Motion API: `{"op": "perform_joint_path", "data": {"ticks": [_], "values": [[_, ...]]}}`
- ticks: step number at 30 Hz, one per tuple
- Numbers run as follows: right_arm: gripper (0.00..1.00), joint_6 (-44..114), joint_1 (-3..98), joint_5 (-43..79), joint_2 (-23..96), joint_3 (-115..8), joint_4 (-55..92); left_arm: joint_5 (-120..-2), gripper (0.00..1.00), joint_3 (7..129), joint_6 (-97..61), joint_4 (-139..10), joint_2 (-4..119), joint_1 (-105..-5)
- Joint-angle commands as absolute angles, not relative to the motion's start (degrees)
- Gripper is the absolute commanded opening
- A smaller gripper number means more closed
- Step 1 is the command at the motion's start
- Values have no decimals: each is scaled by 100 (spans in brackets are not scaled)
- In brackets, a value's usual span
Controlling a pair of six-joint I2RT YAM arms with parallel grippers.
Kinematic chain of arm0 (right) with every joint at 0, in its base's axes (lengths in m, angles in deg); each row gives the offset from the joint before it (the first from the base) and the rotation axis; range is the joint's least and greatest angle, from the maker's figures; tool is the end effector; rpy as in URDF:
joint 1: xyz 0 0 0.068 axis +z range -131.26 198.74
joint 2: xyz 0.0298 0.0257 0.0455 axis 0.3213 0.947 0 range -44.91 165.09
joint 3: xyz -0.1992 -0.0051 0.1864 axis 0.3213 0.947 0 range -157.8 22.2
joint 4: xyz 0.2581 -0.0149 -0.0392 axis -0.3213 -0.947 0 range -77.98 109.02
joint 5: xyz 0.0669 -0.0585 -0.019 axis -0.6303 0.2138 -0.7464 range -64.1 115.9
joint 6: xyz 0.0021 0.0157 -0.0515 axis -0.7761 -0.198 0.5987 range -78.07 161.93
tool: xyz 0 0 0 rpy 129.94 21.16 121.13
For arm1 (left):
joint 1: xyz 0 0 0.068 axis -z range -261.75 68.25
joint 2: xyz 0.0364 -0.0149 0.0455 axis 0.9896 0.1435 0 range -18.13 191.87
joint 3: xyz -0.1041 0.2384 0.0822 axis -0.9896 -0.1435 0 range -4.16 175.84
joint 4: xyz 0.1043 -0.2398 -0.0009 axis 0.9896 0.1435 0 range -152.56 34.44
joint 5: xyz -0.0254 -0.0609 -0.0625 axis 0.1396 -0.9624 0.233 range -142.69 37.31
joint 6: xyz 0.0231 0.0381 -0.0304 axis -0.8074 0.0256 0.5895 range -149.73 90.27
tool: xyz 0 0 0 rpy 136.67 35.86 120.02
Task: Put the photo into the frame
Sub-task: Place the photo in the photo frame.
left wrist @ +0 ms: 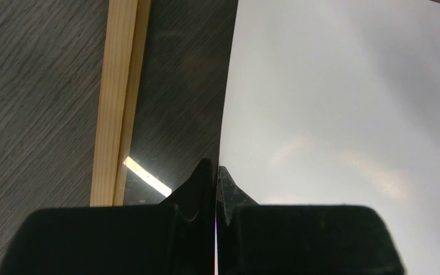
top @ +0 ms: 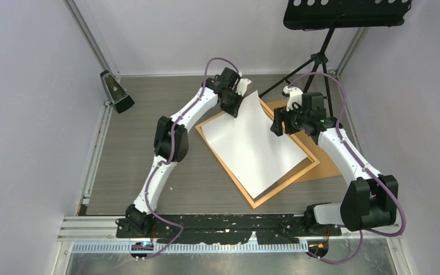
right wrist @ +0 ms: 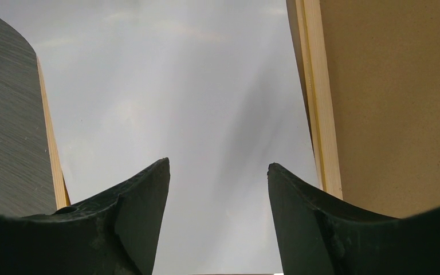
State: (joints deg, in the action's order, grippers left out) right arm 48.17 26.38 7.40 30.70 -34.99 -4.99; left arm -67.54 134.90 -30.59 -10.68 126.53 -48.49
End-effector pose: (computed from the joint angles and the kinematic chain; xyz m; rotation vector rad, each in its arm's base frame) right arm 0.2812 0.0491 0.2762 -0.4397 2.2521 0.3851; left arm 0.4494 -0.3056 0.2106 0.8627 2.4718 -0.5404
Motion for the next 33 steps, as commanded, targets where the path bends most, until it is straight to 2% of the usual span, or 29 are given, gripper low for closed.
{"op": "perform_joint_path", "data": {"ticks": [1,10,17,19,23,25,27,28,33], "values": [[70,4900,2597,753,2893,-3497,-296,-7063,3,13717,-3008,-1391,12580,-4808],[70,4887,2562,728,2871,-3476,-287,-7098,7,13713,-2866,-1506,12654,-4712],[70,4864,2539,692,2861,-3470,-278,-6962,24,13689,-2795,-1524,12638,-4717],[70,4861,2534,685,2861,-3467,-274,-6903,33,13690,-2784,-1517,12641,-4717],[70,4855,2530,681,2830,-3443,-268,-6793,57,13674,-2779,-1516,12598,-4719],[70,4852,2529,685,2806,-3433,-269,-6718,71,13637,-2786,-1514,12543,-4713],[70,4853,2517,685,2793,-3431,-268,-6631,93,13551,-2808,-1528,12415,-4717],[70,4852,2508,684,2790,-3427,-269,-6577,99,13481,-2820,-1554,12343,-4716],[70,4852,2496,714,2765,-3415,-261,-6212,100,13105,-2928,-1717,11907,-4731]]}}
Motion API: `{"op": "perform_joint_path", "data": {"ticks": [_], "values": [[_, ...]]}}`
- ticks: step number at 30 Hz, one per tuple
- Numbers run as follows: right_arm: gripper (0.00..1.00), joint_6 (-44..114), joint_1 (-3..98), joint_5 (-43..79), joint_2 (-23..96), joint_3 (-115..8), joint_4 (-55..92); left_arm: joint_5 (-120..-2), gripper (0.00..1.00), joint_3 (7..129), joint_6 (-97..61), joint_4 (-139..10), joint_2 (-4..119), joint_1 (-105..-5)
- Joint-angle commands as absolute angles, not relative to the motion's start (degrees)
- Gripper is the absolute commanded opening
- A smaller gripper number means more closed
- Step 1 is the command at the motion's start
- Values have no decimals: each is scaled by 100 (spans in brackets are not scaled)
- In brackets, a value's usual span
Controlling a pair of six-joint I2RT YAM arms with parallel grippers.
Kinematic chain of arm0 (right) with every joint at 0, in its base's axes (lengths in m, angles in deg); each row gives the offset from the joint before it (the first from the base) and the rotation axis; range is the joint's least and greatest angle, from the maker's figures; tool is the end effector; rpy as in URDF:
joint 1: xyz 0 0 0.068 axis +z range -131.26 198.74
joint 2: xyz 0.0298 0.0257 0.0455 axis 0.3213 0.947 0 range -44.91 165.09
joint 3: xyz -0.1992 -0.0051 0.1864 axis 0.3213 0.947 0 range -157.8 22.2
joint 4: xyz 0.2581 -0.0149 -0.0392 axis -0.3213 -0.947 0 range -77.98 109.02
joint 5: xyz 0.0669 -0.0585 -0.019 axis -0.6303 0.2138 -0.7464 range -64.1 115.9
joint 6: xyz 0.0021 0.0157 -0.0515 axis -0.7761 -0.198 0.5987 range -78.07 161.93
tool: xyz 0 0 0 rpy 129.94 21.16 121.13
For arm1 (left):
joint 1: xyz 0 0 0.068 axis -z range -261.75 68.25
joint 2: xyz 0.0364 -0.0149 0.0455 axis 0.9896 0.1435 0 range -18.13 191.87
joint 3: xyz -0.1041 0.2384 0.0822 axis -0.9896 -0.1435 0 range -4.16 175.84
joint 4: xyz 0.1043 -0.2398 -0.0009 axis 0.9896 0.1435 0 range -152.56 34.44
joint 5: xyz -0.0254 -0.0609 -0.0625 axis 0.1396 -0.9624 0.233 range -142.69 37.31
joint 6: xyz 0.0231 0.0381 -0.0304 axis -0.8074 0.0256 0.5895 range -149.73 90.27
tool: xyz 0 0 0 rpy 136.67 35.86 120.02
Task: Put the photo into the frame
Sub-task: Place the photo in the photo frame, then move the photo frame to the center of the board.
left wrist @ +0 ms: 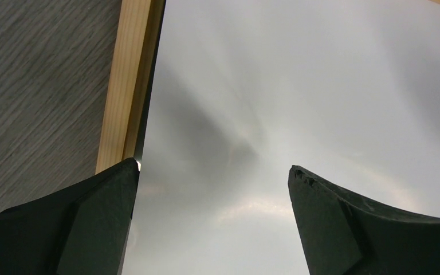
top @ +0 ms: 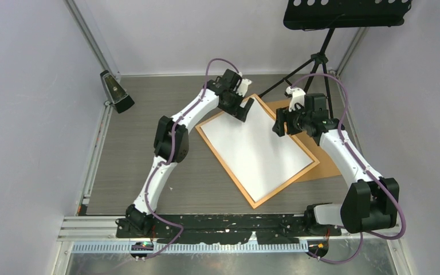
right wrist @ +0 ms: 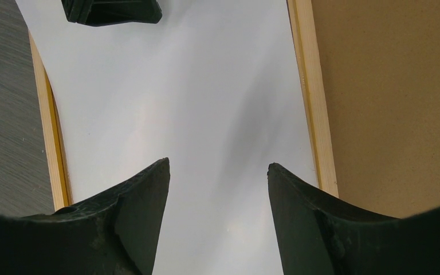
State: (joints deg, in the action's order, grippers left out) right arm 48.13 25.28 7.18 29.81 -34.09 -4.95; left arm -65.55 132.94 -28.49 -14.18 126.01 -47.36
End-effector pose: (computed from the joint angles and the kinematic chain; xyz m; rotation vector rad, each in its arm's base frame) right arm 0.2782 0.0434 0.2751 -0.4189 2.2536 0.3799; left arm 0.4463 -0.3150 0.2082 0.8246 2.4519 -0.5237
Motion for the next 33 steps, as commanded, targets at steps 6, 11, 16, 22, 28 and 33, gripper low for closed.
{"op": "perform_joint_path", "data": {"ticks": [6,11,16,22,28,33], "values": [[70,4954,2432,1184,2727,-3453,-289,-5744,100,12292,-3023,-1750,11130,-4750],[69,5282,2335,1707,3013,-3522,-414,-5525,100,10984,-3298,-2208,10160,-4753],[69,5735,2192,2048,3479,-3500,-384,-5595,100,10090,-3466,-2179,9585,-4749],[68,6199,1965,1971,4106,-3744,-512,-5616,100,9189,-3741,-2134,8956,-4752],[66,6374,1955,1885,4603,-3963,-657,-5500,100,8632,-3885,-2101,8550,-4763],[63,6369,1768,1771,4996,-4141,-824,-5472,100,8458,-3896,-1994,8392,-4772]]}}
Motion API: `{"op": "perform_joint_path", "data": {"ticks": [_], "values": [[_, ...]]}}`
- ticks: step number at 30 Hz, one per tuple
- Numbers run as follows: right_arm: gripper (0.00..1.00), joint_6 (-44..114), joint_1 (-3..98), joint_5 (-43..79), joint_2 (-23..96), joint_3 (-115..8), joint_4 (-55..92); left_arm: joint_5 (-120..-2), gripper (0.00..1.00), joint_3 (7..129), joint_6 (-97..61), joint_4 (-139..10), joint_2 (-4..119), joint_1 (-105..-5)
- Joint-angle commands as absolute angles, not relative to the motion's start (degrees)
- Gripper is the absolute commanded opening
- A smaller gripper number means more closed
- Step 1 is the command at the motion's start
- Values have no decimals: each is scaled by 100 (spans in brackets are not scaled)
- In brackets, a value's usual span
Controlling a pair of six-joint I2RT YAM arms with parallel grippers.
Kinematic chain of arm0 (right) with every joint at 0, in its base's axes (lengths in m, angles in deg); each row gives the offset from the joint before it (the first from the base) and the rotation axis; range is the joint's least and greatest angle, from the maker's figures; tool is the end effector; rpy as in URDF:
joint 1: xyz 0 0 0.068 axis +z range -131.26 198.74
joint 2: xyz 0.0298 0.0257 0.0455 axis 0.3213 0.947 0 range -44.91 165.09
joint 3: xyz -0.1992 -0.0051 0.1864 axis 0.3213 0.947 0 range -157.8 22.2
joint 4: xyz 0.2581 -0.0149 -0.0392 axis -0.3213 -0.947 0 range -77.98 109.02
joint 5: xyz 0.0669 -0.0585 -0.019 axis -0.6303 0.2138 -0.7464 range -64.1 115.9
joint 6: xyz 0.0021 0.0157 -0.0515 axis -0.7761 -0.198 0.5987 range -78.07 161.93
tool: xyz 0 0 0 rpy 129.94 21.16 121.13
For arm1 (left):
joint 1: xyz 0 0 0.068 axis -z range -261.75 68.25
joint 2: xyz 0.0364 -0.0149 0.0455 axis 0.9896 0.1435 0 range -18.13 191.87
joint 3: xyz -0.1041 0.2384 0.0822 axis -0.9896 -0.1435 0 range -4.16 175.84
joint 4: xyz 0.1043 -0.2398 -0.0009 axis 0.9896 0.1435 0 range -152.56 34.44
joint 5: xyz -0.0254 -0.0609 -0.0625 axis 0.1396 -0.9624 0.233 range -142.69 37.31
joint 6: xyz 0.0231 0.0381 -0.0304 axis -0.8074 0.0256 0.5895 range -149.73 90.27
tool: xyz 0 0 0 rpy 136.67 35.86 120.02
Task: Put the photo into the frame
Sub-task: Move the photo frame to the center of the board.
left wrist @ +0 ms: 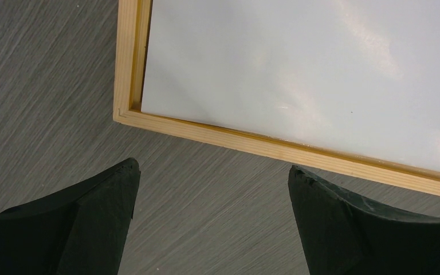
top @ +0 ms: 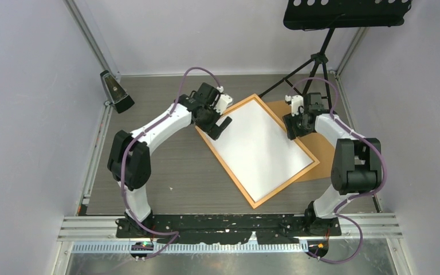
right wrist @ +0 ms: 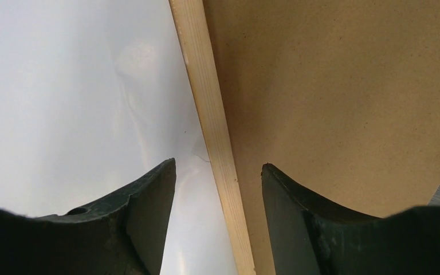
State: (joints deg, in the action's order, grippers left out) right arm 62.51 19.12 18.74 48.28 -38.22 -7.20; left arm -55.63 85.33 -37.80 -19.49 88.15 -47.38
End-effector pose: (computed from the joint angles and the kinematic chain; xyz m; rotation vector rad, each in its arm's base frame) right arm 0.3294 0.0066 0.2014 -0.5148 2.5361 0.0336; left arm 0.3299 -0.2278 0.2589 0.9696 2.4465 -0.2271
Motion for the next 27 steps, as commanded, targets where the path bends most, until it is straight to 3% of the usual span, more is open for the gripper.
{"op": "perform_joint_path", "data": {"ticks": [1,6,15,27], "values": [[62,6370,1751,1767,5034,-4163,-837,-5463,100,8420,-3893,-1989,8346,-4773],[58,6405,1717,1744,5169,-4178,-847,-5443,100,8253,-3904,-1976,8163,-4842],[40,5999,1713,1144,5030,-4075,-1117,-5526,100,7987,-3845,-1871,7854,-5089],[14,3758,2158,304,4848,-3424,-247,-5893,100,7461,-3890,-1343,7953,-5473]]}}
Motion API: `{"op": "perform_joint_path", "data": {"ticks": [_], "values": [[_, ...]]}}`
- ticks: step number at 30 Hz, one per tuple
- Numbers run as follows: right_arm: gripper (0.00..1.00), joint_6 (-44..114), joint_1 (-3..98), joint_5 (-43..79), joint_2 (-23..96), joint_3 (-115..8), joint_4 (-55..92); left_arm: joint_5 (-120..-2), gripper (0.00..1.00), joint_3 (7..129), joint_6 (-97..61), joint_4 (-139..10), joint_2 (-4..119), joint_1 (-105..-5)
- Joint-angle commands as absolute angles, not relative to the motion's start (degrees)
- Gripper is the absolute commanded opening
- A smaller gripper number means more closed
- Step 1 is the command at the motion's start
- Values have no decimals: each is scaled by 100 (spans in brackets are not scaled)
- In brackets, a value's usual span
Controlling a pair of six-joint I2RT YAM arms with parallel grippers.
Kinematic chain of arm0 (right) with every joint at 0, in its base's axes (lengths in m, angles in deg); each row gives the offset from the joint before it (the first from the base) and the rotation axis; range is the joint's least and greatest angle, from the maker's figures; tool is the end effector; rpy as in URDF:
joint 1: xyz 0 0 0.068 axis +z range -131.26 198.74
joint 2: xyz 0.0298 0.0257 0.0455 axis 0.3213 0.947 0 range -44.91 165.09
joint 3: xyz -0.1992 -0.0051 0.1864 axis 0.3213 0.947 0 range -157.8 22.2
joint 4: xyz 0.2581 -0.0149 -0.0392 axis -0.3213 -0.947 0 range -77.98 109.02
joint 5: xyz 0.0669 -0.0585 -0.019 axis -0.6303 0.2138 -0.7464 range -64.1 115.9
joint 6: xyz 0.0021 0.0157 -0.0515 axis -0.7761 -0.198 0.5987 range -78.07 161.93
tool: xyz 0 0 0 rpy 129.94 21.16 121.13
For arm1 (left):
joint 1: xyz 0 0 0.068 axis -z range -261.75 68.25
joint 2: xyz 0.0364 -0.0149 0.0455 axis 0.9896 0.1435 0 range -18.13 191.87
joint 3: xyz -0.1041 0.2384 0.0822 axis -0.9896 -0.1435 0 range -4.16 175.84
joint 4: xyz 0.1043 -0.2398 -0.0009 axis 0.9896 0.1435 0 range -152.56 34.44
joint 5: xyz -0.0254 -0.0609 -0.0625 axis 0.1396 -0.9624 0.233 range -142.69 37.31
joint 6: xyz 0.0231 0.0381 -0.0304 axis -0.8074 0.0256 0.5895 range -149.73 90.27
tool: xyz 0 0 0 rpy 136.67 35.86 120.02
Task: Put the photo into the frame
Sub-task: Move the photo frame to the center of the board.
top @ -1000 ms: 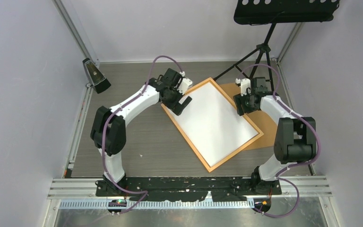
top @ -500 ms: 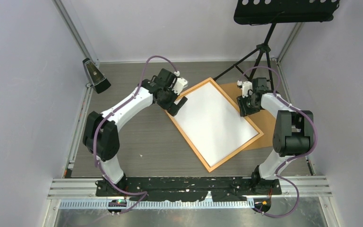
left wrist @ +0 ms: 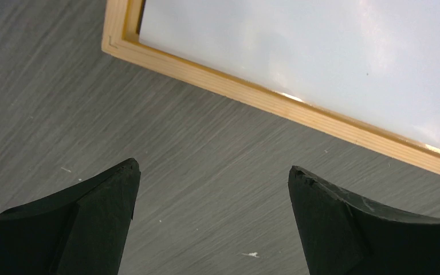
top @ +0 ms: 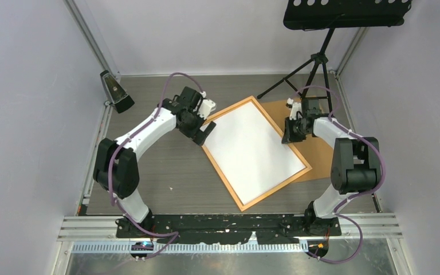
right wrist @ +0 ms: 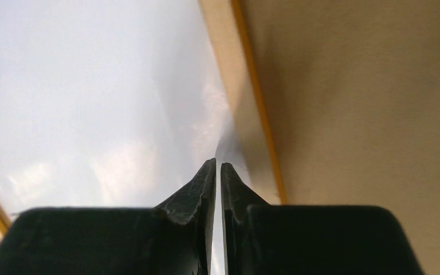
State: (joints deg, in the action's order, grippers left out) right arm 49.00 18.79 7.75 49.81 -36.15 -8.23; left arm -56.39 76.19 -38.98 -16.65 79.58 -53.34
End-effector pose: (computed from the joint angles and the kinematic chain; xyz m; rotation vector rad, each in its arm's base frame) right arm 0.3225 0.0114 0.1832 -0.2625 2.6278 0.3830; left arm 0.3125 -0.1716 0.2615 0.8865 2.5353 -0.1919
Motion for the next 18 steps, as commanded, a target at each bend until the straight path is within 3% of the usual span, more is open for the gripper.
{"op": "perform_joint_path", "data": {"ticks": [1,9,11,14,18], "values": [[13,3615,2218,252,4892,-3364,-20,-6002,100,7391,-3833,-1331,7964,-5543],[8,2212,3134,402,5115,-3234,1240,-6915,99,6982,-3329,-1146,8286,-6288],[13,2244,3198,514,5051,-3320,1327,-7163,100,6940,-3195,-1234,8276,-6387],[37,2740,3173,763,4891,-3661,994,-7417,100,6883,-2780,-1521,8264,-6417],[53,3732,3101,1385,4702,-4053,322,-7845,100,6957,-2193,-1697,8529,-6410]]}}
